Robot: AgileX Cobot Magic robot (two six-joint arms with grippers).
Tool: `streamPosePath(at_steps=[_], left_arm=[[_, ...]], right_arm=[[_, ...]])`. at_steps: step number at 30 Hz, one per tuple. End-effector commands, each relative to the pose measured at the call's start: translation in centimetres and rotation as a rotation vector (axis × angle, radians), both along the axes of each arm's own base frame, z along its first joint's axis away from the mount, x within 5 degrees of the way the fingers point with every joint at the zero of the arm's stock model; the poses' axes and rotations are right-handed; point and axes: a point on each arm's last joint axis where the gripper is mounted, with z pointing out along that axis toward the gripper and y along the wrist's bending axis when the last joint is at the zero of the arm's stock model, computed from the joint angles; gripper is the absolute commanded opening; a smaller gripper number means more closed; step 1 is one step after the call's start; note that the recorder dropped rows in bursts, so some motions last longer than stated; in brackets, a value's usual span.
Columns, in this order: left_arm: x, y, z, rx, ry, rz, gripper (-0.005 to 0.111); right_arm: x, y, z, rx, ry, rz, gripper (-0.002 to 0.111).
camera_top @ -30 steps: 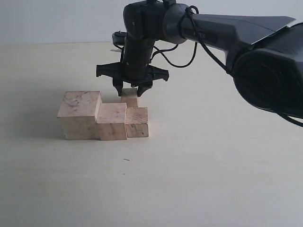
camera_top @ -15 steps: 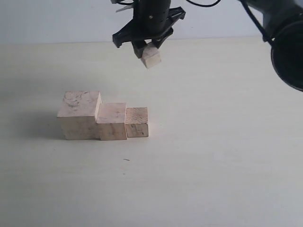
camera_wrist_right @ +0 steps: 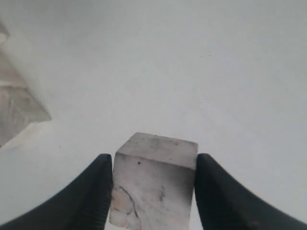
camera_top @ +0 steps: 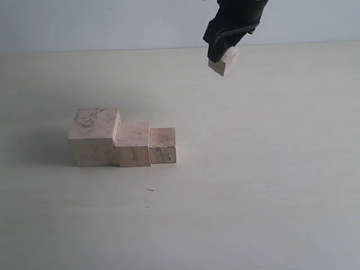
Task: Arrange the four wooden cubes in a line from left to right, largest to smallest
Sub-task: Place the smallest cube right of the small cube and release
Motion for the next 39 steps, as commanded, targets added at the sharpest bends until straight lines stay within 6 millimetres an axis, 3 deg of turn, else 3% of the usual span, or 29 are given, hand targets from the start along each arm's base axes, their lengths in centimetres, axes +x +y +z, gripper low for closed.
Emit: streamPosePath(at_steps=[1,4,9,13,18,29,34,39], left_arm=[[0.0,0.0,0.0,-0.001,-0.012,-0.002,0.0],[0.0,0.0,0.0,-0.001,-0.012,-0.002,0.0],[0.0,0.0,0.0,-0.001,-0.012,-0.002,0.0],[0.0,0.0,0.0,-0.001,-0.012,-0.002,0.0],[0.0,0.0,0.0,-0.001,-0.012,-0.002,0.0],[0.0,0.0,0.0,-0.001,-0.012,-0.002,0.0],[0.0,0.0,0.0,-0.001,-0.012,-0.002,0.0],[0.0,0.0,0.0,-0.001,-0.012,-0.002,0.0]], right_arm=[[-2.3,-0.2,-3.2,0.015,0.09,0.274,0.0],[-4.0,-1.0,-6.8,-0.014,0.153,0.509,0.0],[-6.1,1.0,-8.0,0.041,0.218,0.555,0.0],[-6.7,3.7,-9.5,-0.005,0.122,0.611,0.0],[-6.5,4.0,-12.2,-0.076,0.125,0.635,0.0],[-6.5,4.6,-12.4,-0.017,0.128,0.599,0.001],[-6.5,4.6,-12.4,-0.013,0.14,0.586,0.022],[-6.6,4.7,-12.3,-0.004,0.161,0.518,0.057]])
